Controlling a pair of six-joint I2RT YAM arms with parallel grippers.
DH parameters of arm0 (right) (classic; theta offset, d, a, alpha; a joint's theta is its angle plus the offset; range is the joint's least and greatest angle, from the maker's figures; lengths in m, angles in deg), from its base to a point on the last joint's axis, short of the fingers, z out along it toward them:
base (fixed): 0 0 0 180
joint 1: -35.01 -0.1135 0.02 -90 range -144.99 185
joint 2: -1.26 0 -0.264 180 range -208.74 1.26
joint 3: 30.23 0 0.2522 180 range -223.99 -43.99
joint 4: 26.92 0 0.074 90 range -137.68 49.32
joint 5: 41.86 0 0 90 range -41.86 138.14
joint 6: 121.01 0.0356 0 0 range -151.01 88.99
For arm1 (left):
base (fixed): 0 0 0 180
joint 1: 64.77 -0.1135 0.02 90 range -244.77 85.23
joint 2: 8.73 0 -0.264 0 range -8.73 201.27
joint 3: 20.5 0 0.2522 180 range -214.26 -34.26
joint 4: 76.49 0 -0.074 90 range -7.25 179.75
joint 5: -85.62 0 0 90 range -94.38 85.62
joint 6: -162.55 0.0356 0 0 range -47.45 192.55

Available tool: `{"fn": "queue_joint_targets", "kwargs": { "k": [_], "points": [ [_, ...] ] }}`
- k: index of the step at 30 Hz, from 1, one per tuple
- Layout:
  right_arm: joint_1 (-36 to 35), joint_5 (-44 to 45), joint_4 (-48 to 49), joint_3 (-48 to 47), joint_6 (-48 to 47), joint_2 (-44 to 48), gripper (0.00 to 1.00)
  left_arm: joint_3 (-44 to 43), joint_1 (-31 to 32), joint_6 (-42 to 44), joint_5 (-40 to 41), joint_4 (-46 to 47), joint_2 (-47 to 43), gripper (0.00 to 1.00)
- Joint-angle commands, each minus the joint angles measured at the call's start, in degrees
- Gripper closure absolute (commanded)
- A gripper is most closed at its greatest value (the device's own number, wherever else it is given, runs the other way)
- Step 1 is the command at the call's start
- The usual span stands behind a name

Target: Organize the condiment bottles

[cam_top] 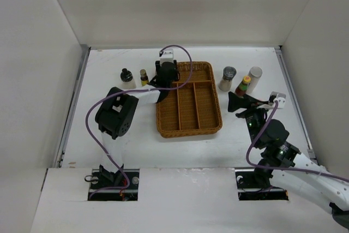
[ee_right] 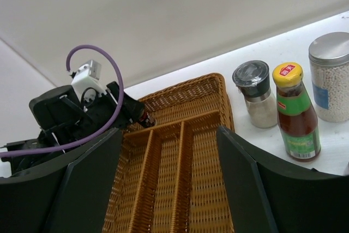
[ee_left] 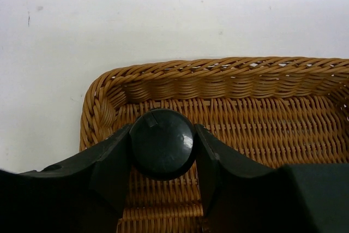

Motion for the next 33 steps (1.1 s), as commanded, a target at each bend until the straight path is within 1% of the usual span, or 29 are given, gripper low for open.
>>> {"fn": "queue_joint_targets", "kwargs": {
  "k": [1, 2, 4, 5, 10, 13, 15, 17, 20, 22, 24, 26, 27, 29, 30, 31, 32, 33],
  "points": [
    [0.45, -0.85, 2.51, -0.43, 0.32, 0.20, 0.23, 0.10, 0.35, -0.22, 1.45, 3.81, -0.24, 0.55],
    [0.54, -0.85, 2.51, -0.51, 0.32, 0.12, 0.22, 0.10, 0.35, -0.22, 1.45, 3.81, -0.16, 0.51],
    [0.54, -0.85, 2.42, -0.78, 0.06, 0.03, 0.22, 0.19, 0.35, -0.14, 1.45, 3.72, -0.07, 0.38],
    [0.62, -0.85, 2.16, -1.04, 0.06, -0.15, 0.22, 0.27, 0.35, -0.05, 1.45, 3.54, -0.16, 0.34],
    [1.33, -0.94, 1.63, -1.22, 0.06, -0.68, 0.21, 0.98, 0.35, 0.04, 1.89, 3.28, -1.12, 0.20],
    [1.33, -0.94, 1.63, -1.39, -0.21, -0.67, 0.21, 1.76, 0.35, 0.04, 2.24, 3.54, -2.70, 0.14],
    [1.68, -0.94, 1.19, -1.74, -0.82, -0.94, 0.23, 2.64, 0.70, 0.04, 3.12, 4.07, -4.80, 0.10],
    [2.73, -0.94, 0.06, -2.62, -1.17, -1.81, 0.30, 3.70, 1.23, 0.04, 4.00, 5.03, -7.70, 0.07],
    [4.75, -1.82, -4.07, -4.73, -0.83, -4.01, 0.52, 5.46, 2.37, 0.21, 5.75, 8.02, -12.44, 0.04],
    [7.03, -3.31, -5.75, -5.43, -0.47, -5.50, 0.63, 6.07, 3.07, 0.39, 6.72, 9.60, -15.61, 0.02],
    [9.32, -5.50, -7.06, -5.70, -0.04, -6.73, 0.67, 6.78, 3.69, 0.65, 7.16, 11.01, -18.51, 0.01],
    [11.51, -6.83, -8.21, -6.05, 0.67, -7.53, 0.67, 7.57, 4.13, 0.83, 7.43, 12.85, -21.24, 0.00],
    [13.00, -7.26, -8.82, -6.40, 0.76, -7.97, 0.63, 8.09, 4.39, 0.92, 7.69, 13.73, -22.55, 0.00],
    [16.08, -7.62, -9.62, -7.10, 0.93, -9.37, 0.52, 9.58, 5.18, 1.01, 8.74, 15.23, -25.54, 0.00],
    [17.49, -7.79, -10.14, -7.45, 1.02, -10.16, 0.47, 10.29, 5.71, 1.01, 9.01, 15.67, -26.77, 0.02],
    [18.98, -7.80, -10.23, -7.55, 1.11, -11.04, 0.41, 11.95, 6.84, 0.74, 9.27, 16.19, -28.96, 0.11],
    [20.65, -7.80, -10.15, -7.55, 1.28, -12.18, 0.34, 13.79, 8.16, 0.57, 9.10, 16.63, -30.81, 0.25],
    [22.49, -8.23, -10.32, -7.81, 1.37, -13.67, 0.29, 15.20, 9.48, 0.57, 8.93, 16.99, -32.13, 0.35]
  ]
}}
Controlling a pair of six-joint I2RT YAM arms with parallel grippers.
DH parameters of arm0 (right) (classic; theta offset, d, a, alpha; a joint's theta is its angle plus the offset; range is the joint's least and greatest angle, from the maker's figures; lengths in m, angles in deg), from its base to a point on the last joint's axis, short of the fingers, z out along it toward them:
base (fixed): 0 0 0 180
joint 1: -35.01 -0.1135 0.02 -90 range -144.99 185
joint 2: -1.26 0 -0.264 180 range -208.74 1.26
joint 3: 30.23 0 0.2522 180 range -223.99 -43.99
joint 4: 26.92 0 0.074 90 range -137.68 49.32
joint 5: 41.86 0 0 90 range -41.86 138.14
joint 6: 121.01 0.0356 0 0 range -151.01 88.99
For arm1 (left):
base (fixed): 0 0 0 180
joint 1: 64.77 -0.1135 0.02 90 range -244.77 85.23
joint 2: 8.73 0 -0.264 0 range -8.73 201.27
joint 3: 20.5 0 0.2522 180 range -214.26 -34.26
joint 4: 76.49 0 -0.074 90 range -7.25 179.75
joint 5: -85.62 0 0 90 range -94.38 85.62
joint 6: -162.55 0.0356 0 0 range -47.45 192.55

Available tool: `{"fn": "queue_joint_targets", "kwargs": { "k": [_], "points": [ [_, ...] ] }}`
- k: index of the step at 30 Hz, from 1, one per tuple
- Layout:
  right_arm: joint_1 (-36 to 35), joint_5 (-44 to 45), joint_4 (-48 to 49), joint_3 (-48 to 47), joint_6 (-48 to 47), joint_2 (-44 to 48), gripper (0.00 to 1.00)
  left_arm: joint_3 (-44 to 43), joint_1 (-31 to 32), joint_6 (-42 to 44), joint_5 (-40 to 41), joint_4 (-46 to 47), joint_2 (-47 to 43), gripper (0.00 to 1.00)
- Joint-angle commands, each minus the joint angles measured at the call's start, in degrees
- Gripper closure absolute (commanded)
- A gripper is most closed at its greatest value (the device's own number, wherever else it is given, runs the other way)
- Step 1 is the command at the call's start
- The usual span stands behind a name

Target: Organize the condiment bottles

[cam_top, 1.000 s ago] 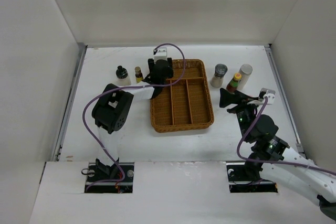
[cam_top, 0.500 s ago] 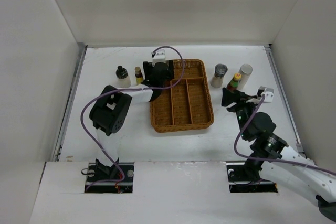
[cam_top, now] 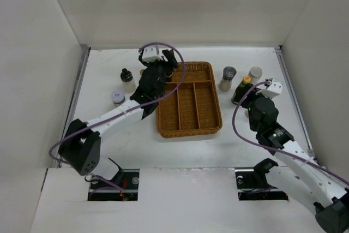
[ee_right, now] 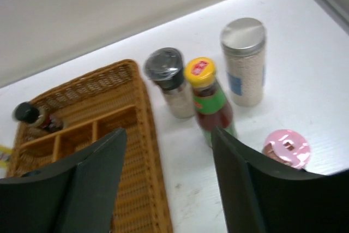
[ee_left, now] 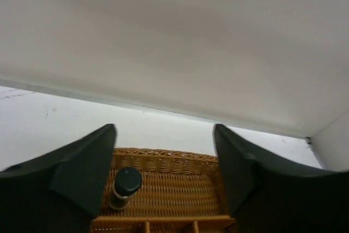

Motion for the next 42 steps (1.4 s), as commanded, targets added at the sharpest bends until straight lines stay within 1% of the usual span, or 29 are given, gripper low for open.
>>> {"fn": "queue_joint_targets", "kwargs": {
  "k": [1, 2, 4, 6, 8, 11, 13, 16, 20, 22, 24, 26, 29, 31, 32, 34, 36, 38, 40, 42],
  "points": [
    [4.93, -2.42, -0.68, -3.37, 0.28, -3.71, 0.25, 6.33, 4.70, 0.13, 0.99, 4.33, -5.56, 0.45],
    [6.51, -3.64, -0.25, -3.72, -0.07, -5.46, 0.21, 8.97, 6.72, -0.05, 1.16, 4.77, -7.06, 0.54],
    [10.20, -5.93, -0.07, -4.95, 0.01, -8.89, 0.19, 14.67, 10.41, -0.39, 1.60, 5.04, -10.05, 0.67],
    [12.67, -8.48, 0.80, -6.27, 0.02, -11.53, 0.18, 19.60, 13.31, -1.97, 1.34, 4.78, -12.16, 0.74],
    [14.34, -11.03, 2.82, -7.67, -0.33, -14.17, 0.18, 24.79, 15.86, -3.46, 0.99, 5.21, -14.27, 0.79],
    [15.93, -12.36, 5.29, -10.22, -1.83, -18.03, 0.17, 30.95, 19.21, -5.23, 0.29, 8.10, -16.39, 0.81],
    [17.51, -12.10, 4.07, -12.42, -2.27, -20.68, 0.17, 33.33, 20.27, -5.32, -0.15, 9.78, -16.65, 0.81],
    [18.57, -12.27, 4.67, -13.30, -1.83, -23.32, 0.14, 34.92, 19.57, -6.46, -0.68, 11.54, -15.52, 0.81],
    [18.39, -12.27, 4.33, -15.50, -2.18, -27.88, 0.16, 36.23, 18.87, -8.39, -1.56, 16.11, -13.05, 0.77],
    [18.39, -12.44, 4.67, -16.03, -2.44, -29.73, 0.19, 37.29, 18.86, -9.53, -1.56, 17.43, -12.61, 0.73],
    [18.39, -12.36, 4.85, -16.64, -2.53, -31.14, 0.25, 37.82, 18.87, -9.98, -1.21, 17.70, -12.70, 0.72],
    [18.48, -12.45, 5.55, -17.17, -2.62, -32.63, 0.29, 37.91, 18.69, -10.15, -0.94, 17.78, -12.96, 0.69],
    [18.57, -12.18, 6.70, -17.87, -3.50, -34.31, 0.46, 38.08, 18.60, -10.15, -0.68, 18.40, -12.79, 0.68],
    [18.39, -11.31, 6.96, -18.05, -3.76, -34.40, 0.61, 38.26, 18.25, -10.15, -0.59, 18.75, -12.44, 0.68],
    [18.39, -10.17, 7.48, -17.70, -3.85, -33.53, 0.66, 38.35, 18.16, -10.24, -0.59, 18.84, -12.43, 0.68],
    [17.35, -7.27, 9.33, -16.48, -4.72, -30.37, 0.72, 38.35, 18.07, -10.33, -0.59, 18.84, -12.70, 0.67],
    [15.15, -4.55, 9.16, -16.38, -6.22, -26.25, 0.75, 38.52, 18.07, -10.33, -0.59, 18.84, -13.14, 0.67],
    [12.78, -2.35, 7.85, -17.52, -8.06, -21.68, 0.75, 38.61, 18.07, -10.33, -0.33, 18.84, -13.84, 0.66],
    [10.41, -0.50, 5.39, -20.41, -10.08, -18.07, 0.75, 38.70, 18.07, -10.33, 0.72, 18.75, -14.98, 0.66],
    [7.86, -0.05, 2.93, -24.27, -11.67, -16.21, 0.75, 39.14, 18.07, -10.33, 2.21, 18.31, -16.99, 0.62]
  ]
}}
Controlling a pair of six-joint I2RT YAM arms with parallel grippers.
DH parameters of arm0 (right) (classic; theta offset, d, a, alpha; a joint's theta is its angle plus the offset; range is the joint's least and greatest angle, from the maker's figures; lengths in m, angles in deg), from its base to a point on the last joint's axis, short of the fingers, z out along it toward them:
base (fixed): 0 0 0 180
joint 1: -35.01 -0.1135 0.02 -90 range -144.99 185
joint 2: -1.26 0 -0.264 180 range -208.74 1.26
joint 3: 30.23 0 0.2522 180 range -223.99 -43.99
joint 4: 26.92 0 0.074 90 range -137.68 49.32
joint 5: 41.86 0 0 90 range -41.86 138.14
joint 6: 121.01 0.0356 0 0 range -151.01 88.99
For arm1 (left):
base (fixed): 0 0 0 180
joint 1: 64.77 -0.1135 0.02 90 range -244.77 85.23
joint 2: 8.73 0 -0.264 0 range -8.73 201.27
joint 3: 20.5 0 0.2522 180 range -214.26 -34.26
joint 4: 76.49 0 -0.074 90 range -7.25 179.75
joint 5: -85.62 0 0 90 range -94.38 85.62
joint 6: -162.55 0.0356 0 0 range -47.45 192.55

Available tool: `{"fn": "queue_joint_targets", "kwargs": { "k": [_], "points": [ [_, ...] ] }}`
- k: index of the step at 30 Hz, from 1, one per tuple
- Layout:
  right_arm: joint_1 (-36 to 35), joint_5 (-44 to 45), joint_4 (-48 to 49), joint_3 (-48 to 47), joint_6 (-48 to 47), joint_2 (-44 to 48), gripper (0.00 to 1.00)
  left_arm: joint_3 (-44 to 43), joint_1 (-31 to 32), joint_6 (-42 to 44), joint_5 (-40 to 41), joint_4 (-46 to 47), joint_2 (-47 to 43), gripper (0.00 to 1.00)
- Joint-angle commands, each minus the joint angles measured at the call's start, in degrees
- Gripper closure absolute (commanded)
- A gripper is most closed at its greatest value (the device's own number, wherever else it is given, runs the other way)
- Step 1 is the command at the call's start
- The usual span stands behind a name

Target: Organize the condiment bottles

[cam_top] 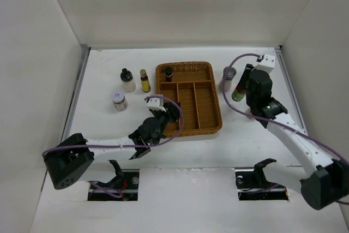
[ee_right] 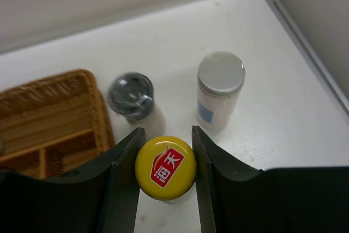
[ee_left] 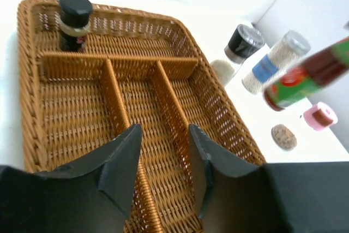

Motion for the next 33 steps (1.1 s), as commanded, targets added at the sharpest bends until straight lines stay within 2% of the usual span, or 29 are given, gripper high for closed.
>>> {"fn": "queue_joint_targets", "kwargs": {
  "k": [1, 4, 10, 13, 16, 23, 27, 33],
  "points": [
    [-4.15, 3.90, 4.85, -10.36, -3.67, 5.63, 0.75, 1.61, -0.15, -0.71, 2.89, 3.32, -5.04, 0.60],
    [-8.19, 2.59, 4.48, -15.20, -4.73, 3.45, 0.75, 3.01, -0.42, -0.71, 5.09, 3.32, -9.61, 0.56],
    [-12.33, -1.89, 9.40, -25.83, -4.38, -11.48, 0.77, 6.79, -1.73, -1.59, 11.77, 3.49, -16.56, 0.49],
    [-13.74, -3.04, 12.82, -31.28, -4.55, -19.65, 0.78, 7.67, -2.53, -2.29, 12.13, 3.32, -17.36, 0.48],
    [-14.35, -4.36, 12.49, -38.57, -4.90, -28.62, 0.78, 8.47, -2.53, -3.00, 11.87, 3.58, -16.84, 0.48],
    [-14.80, -4.80, 10.73, -50.44, -4.91, -42.87, 0.78, 8.73, -2.00, -3.44, 10.81, 3.23, -16.48, 0.48],
    [-14.80, -5.15, 9.15, -53.97, -4.47, -47.45, 0.78, 9.26, -2.70, -3.61, 10.90, 3.23, -17.62, 0.48],
    [-14.80, -5.68, 9.41, -51.79, -3.15, -48.69, 0.77, 8.82, -2.70, -3.88, 10.29, 3.41, -16.04, 0.48]
  ]
}}
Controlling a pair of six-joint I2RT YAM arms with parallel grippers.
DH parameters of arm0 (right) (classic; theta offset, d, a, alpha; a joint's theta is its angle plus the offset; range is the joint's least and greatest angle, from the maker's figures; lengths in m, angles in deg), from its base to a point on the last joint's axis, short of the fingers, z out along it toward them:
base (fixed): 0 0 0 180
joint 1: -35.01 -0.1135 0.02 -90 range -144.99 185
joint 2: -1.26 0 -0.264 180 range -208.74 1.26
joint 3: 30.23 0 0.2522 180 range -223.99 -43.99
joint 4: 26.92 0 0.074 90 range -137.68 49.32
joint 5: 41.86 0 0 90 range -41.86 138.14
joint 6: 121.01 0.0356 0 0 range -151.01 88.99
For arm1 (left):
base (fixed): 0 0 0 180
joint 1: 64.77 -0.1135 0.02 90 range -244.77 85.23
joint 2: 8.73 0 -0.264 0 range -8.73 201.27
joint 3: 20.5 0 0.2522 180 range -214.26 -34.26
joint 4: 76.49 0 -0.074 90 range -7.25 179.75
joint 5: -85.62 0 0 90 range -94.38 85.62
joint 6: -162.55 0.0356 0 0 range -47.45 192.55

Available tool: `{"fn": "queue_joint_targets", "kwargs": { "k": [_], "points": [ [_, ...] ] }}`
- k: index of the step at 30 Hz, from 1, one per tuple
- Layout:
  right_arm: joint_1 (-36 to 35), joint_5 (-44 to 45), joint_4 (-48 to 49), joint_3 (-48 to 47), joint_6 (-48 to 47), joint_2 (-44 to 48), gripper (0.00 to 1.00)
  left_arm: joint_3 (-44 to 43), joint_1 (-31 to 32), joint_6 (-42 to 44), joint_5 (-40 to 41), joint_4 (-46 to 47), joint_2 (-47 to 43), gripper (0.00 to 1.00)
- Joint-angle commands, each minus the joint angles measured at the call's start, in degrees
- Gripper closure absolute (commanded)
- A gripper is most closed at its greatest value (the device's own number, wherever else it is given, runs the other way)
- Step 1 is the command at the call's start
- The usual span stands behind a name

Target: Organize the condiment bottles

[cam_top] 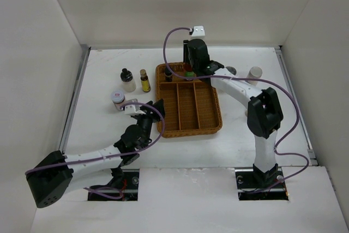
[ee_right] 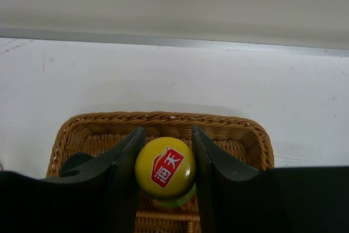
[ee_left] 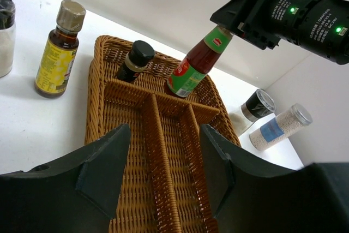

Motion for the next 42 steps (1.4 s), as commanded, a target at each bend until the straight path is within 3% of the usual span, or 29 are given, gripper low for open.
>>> {"fn": "queue_joint_targets", "kwargs": {
  "k": [1, 10, 23, 30, 42],
  "points": [
    [-0.33, -0.11, 8.25, -2.58, 1.33, 2.18, 0.77, 0.21, -0.41, -1.03, -0.51, 2.07, 0.20, 0.48],
    [-0.68, -1.25, 9.39, -1.08, 3.71, -0.20, 0.77, 0.12, -0.41, -1.91, -1.13, 2.07, 1.25, 0.49],
    [-3.49, -0.46, 9.83, 5.95, 4.93, -0.82, 0.64, -0.06, -0.50, -2.53, -2.27, 1.90, 1.25, 0.51],
    [-3.84, 1.04, 11.68, 8.68, 5.02, 2.17, 0.30, -0.23, -0.50, -2.79, -2.53, 1.90, 1.86, 0.51],
    [-4.02, 0.77, 11.50, 10.95, 3.53, 11.74, 0.05, -0.32, -0.58, -2.88, -2.53, 1.90, 2.39, 0.51]
  ]
}}
